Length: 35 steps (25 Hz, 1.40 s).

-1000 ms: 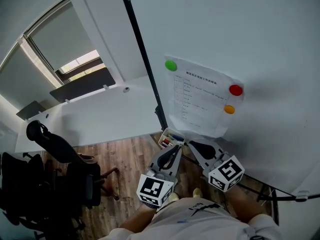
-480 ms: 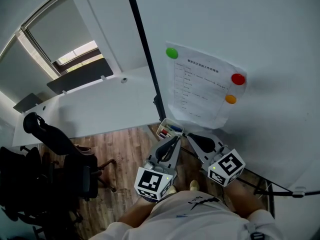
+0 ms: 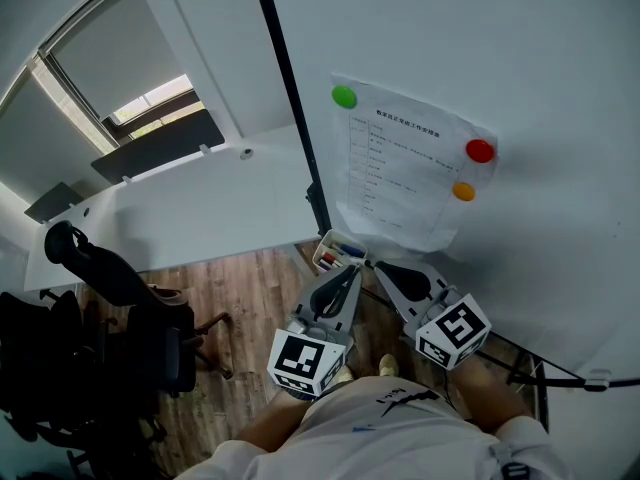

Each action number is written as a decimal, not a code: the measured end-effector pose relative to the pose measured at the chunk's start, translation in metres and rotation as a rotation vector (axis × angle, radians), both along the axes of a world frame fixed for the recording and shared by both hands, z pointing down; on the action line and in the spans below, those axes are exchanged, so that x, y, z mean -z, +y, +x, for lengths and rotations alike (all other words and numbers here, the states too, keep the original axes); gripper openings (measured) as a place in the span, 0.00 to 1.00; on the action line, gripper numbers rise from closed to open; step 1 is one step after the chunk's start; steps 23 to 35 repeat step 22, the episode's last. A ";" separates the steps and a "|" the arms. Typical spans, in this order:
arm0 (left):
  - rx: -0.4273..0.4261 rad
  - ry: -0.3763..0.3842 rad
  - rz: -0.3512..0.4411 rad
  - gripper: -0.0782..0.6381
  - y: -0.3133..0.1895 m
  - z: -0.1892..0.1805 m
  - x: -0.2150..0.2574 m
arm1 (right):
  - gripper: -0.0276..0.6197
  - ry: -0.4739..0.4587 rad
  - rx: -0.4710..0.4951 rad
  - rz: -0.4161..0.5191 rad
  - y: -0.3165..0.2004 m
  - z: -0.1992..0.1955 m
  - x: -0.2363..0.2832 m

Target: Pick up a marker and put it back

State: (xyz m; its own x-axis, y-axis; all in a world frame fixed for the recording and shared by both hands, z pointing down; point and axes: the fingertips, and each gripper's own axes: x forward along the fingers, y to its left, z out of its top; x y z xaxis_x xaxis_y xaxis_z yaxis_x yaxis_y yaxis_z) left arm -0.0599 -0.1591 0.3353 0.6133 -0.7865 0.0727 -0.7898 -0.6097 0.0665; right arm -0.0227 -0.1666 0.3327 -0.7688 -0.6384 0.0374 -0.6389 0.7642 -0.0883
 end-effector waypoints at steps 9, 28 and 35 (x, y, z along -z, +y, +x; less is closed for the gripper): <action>0.007 0.005 -0.005 0.15 0.000 -0.003 -0.004 | 0.06 -0.004 -0.006 -0.001 0.001 0.001 -0.001; 0.011 0.003 -0.010 0.15 -0.002 -0.010 -0.010 | 0.06 0.009 -0.017 -0.008 -0.001 -0.002 -0.007; 0.011 0.003 -0.010 0.15 -0.002 -0.010 -0.010 | 0.06 0.009 -0.017 -0.008 -0.001 -0.002 -0.007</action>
